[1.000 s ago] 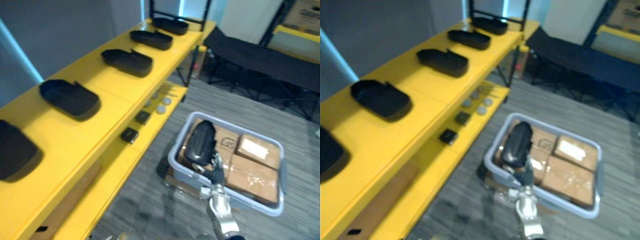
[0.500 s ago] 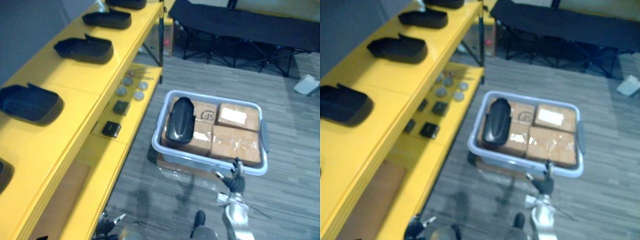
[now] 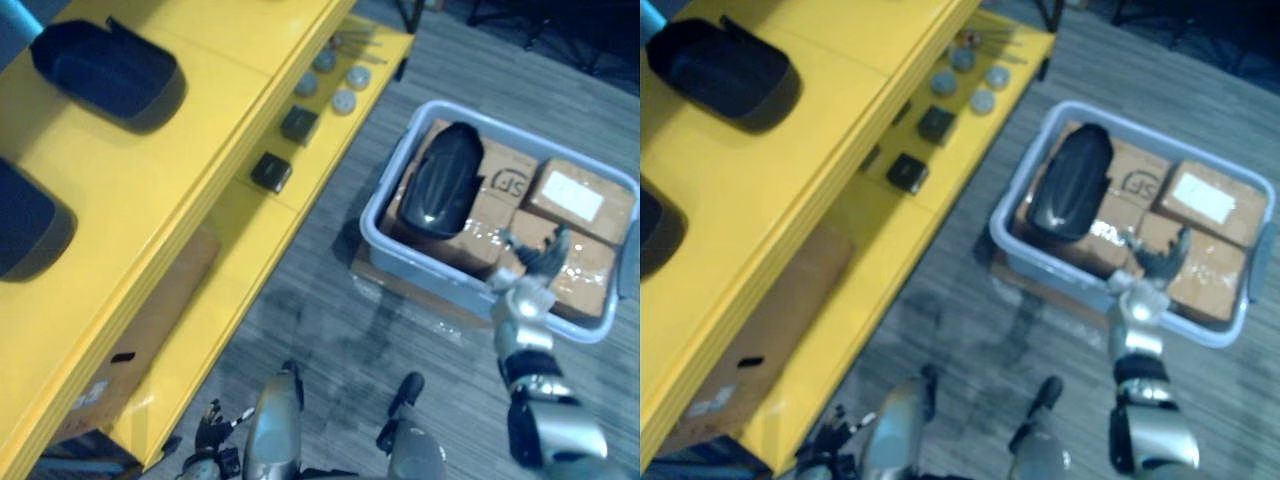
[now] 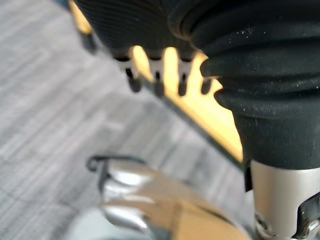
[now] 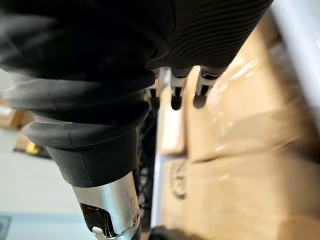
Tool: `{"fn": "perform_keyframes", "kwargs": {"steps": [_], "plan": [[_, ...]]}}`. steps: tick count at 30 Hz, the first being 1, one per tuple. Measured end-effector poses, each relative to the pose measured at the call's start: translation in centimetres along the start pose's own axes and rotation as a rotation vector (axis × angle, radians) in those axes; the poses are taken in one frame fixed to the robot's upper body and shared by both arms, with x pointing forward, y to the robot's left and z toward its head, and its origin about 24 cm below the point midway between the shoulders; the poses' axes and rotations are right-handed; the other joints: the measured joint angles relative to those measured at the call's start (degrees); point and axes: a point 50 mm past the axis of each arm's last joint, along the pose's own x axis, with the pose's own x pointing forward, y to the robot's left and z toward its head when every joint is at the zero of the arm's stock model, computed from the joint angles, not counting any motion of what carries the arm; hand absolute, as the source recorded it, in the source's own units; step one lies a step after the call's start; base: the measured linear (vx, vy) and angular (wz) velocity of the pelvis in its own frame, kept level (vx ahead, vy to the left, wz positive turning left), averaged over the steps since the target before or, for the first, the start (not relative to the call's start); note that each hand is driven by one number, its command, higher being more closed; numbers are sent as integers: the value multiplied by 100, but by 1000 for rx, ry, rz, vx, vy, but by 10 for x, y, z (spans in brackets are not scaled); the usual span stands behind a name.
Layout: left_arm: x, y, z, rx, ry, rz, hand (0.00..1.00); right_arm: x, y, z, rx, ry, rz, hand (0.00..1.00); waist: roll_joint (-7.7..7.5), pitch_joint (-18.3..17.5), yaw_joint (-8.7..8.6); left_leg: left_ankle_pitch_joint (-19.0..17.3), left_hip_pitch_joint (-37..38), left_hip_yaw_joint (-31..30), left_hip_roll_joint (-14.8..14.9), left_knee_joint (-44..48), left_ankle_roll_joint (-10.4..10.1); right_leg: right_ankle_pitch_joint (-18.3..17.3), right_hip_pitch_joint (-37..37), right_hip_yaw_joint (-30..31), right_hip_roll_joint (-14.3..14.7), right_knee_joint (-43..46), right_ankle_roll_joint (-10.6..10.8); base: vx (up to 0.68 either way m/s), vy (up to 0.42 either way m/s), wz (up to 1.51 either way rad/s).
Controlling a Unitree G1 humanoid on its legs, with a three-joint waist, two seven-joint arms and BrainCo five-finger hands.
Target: Walk over and take plastic housings, then place them on the shelf
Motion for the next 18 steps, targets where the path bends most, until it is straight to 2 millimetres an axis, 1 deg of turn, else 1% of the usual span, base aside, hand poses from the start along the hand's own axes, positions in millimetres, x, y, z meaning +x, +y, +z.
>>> {"fn": "perform_keyframes", "kwargs": {"steps": [2,3,4,6,8,9,10,12,14,15,18], "plan": [[-1,-1,-6,-9,24,-11,0,10,2,12,-17,0,-17,0,38,35,56,14,-101,-158,-79,6,23,3,-11,-108,-31,1,4,-19,70,24],[-1,-1,-6,-15,25,-14,0,12,3,13,-26,4,-18,0,42,45,76,14,-125,-169,-85,20,23,3,-19,-131,-35,1,4,-21,70,16],[-1,-1,-6,-27,24,-19,0,16,2,15,-41,9,-24,0,63,67,136,13,-187,-235,-97,85,23,3,-30,-167,-33,2,4,-24,71,10],[-1,-3,-6,-38,17,-28,0,21,3,21,-47,23,-35,0,105,183,175,11,-191,-318,-110,122,24,1,-23,-197,-36,65,3,-35,72,7],[-1,-5,-4,-35,1,-46,0,29,3,32,-56,28,-54,0,173,261,244,-4,-300,-334,-115,193,45,-12,-128,-200,-56,143,-12,-86,95,1],[-1,-6,-3,-36,-5,-51,0,31,1,34,-64,37,-62,0,187,268,274,-8,-332,-335,-120,199,52,-12,-171,-198,-65,166,-11,-105,101,2],[1,-9,0,-44,-11,-69,0,35,-3,38,-82,54,-85,0,247,304,315,-9,-390,-364,-128,254,55,-13,-204,-205,-76,211,-11,-72,69,3],[1,-15,1,-49,-11,-92,0,39,-8,42,-106,73,-123,0,309,358,377,-25,-414,-365,-150,297,81,-22,-234,-203,-115,264,-14,-90,85,2],[1,-18,1,-64,-9,-102,0,43,-10,48,-118,96,-153,0,329,366,424,-30,-563,-375,-170,354,91,-26,-360,-207,-149,307,-20,-134,117,2],[2,-21,3,-64,-12,-113,0,47,-17,52,-131,103,-185,0,374,403,459,-34,-627,-406,-191,390,98,-35,-382,-229,-161,307,-32,-135,111,7],[1,-23,2,-63,-8,-124,0,49,-21,57,-139,125,-231,0,397,413,475,-11,-746,-447,-241,406,128,-33,-454,-284,-197,316,-30,-79,70,12]]}}
